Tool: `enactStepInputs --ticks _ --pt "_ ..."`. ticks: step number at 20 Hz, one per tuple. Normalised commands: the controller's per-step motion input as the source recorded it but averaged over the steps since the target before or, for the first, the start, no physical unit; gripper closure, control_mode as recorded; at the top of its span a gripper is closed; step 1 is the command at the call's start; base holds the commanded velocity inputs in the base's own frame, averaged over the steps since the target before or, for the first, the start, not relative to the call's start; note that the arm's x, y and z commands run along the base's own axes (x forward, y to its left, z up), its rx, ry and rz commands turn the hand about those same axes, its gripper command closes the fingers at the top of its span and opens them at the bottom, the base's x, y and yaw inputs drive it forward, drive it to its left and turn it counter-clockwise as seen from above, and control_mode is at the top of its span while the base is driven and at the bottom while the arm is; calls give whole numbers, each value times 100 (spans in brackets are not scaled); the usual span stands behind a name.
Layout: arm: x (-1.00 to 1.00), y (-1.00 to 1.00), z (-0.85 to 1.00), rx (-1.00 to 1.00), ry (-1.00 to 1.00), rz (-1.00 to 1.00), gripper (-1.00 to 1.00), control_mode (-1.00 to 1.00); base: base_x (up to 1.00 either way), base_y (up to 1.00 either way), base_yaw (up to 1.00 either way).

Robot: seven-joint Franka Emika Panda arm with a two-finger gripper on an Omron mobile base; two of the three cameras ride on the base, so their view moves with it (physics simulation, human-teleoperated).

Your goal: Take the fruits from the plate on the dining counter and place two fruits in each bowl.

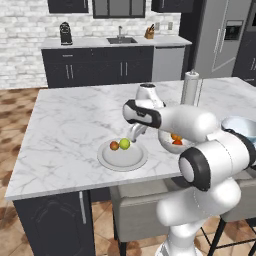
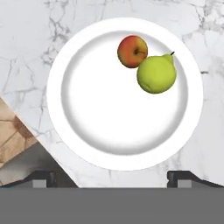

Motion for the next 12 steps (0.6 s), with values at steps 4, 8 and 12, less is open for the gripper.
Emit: enactStepInputs --ticks 4,8,12 --pt "30 21 -27 -4 -5 -4 -100 -100 0 0 0" --pt "46 17 -25 0 0 0 -100 -100 0 0 0" --pt "37 2 -21 0 0 0 -100 -100 0 0 0"
